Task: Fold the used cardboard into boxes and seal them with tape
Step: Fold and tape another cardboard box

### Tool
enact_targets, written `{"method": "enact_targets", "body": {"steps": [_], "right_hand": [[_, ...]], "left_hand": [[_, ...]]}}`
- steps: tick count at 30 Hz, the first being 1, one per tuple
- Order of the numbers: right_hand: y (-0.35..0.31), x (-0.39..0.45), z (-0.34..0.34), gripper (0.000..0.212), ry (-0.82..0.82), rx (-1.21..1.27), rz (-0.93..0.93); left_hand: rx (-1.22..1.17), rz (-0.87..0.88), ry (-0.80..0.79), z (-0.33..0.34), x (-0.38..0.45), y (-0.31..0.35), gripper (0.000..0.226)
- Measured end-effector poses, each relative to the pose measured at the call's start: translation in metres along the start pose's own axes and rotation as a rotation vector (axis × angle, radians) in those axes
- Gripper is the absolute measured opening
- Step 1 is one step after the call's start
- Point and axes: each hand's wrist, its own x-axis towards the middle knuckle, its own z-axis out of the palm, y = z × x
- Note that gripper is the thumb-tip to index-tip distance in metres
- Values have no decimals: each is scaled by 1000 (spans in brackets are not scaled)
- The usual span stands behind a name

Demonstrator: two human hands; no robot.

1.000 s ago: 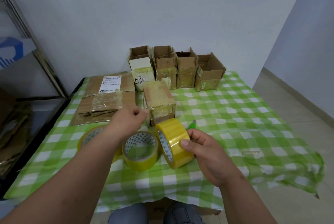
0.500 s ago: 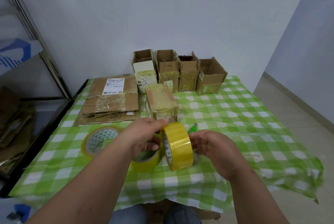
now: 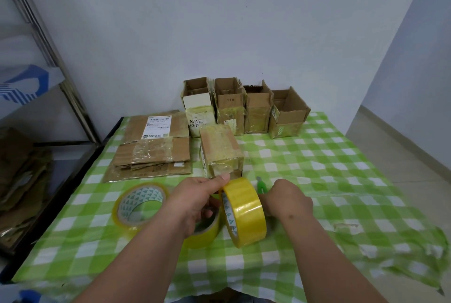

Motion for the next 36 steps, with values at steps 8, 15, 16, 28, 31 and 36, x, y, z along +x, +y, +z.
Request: {"method": "enact_targets", "body": {"steps": [8, 15, 16, 28, 31, 36], "right_hand": [[10, 2, -7, 10, 119, 267, -170], [-11, -16, -46, 19, 21, 346, -574], [-14, -17, -48, 16, 22, 282, -600], [-34, -8, -44, 26, 277, -111, -733], [-41, -7, -44, 28, 271, -182, -751], [-47, -4, -44, 29, 254, -237, -763]], "left_hand": [[56, 69, -45, 1, -9, 0, 50], [-18, 47, -63, 5, -12, 1, 41], [-12, 50, -55, 6, -13, 1, 38], [22, 72, 42, 7, -16, 4, 34], [12, 84, 46, 9, -17, 4, 35], [-7, 74, 53, 9, -15, 3, 29]]}}
